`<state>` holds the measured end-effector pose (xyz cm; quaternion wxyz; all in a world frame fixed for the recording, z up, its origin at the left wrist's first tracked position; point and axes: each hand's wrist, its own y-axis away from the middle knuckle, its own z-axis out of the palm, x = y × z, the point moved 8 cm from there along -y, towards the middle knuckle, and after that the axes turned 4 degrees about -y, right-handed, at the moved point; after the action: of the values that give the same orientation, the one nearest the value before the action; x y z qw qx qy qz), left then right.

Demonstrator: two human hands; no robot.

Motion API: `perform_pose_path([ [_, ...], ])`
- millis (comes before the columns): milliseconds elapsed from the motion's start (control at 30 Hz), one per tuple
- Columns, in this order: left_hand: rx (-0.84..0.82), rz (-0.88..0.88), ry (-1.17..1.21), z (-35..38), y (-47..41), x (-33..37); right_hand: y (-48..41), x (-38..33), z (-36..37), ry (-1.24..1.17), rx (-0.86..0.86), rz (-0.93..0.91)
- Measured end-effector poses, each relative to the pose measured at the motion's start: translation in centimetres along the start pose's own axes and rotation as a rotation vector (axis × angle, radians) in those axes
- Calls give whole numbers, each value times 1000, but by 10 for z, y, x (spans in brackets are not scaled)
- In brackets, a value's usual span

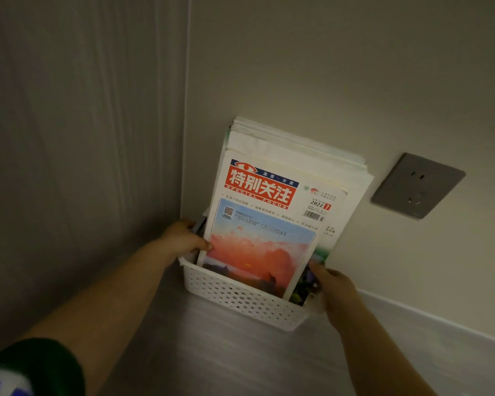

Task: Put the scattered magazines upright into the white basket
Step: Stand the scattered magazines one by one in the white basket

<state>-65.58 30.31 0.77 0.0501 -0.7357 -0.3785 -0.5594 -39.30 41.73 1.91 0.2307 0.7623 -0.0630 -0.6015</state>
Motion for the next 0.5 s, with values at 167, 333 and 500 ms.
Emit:
perform_pose_path([
  [167,15,14,68,3,-1,-2,-10,-4,5,65,-215,-12],
  [333,48,32,40,4,-1,-2,-18,-8,16,161,-102,-68],
  [500,88,39,20,2,1,-5,-26,-7,17,188,34,-175],
])
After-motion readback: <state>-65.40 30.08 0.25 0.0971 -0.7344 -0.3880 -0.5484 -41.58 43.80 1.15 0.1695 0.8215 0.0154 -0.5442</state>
